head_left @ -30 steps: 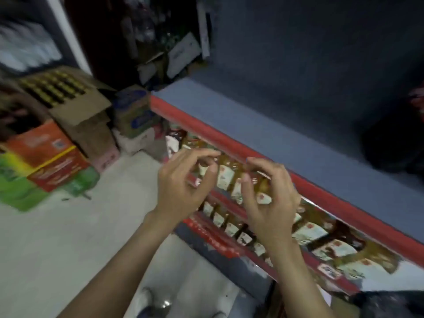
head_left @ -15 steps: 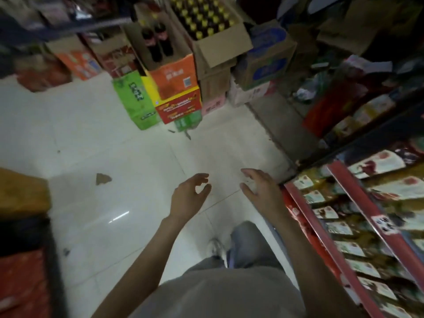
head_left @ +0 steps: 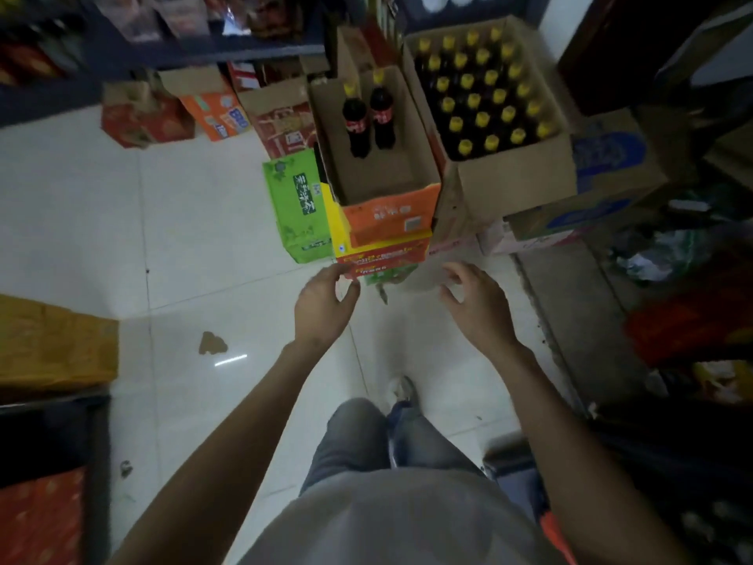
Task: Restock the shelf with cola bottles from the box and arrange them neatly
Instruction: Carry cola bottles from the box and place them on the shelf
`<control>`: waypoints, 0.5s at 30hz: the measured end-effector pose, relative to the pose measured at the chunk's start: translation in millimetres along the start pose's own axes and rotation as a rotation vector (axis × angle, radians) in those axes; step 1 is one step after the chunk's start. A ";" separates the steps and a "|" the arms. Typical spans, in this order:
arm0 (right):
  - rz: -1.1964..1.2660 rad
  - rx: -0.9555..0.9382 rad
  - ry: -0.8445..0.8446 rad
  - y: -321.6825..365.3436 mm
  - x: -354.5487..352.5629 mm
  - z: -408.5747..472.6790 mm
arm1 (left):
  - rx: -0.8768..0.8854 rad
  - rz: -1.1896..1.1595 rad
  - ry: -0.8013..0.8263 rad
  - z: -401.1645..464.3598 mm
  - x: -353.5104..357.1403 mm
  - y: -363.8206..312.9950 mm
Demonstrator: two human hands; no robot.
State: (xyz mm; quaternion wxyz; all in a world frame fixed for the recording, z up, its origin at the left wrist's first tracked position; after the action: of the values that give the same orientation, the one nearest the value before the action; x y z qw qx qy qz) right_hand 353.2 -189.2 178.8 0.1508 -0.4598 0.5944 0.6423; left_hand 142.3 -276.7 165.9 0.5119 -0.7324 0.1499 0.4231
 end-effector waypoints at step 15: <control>0.106 0.036 -0.038 45.7 54.5 384.5 | -0.060 -0.078 0.113 396.6 22.3 32.3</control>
State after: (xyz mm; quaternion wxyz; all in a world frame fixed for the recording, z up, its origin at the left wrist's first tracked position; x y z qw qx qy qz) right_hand 132.2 127.1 115.7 0.1362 -0.4128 0.6264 0.6471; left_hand -50.4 61.8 81.7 0.4964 -0.7756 0.1372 0.3651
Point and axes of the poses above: each hand's wrist, its own z-axis towards the middle knuckle, its own x-axis out of the palm, y = z × x, the point moved 8 cm from there along z, towards the middle knuckle, and after that the axes turned 2 degrees about x, right-handed, at the moved point
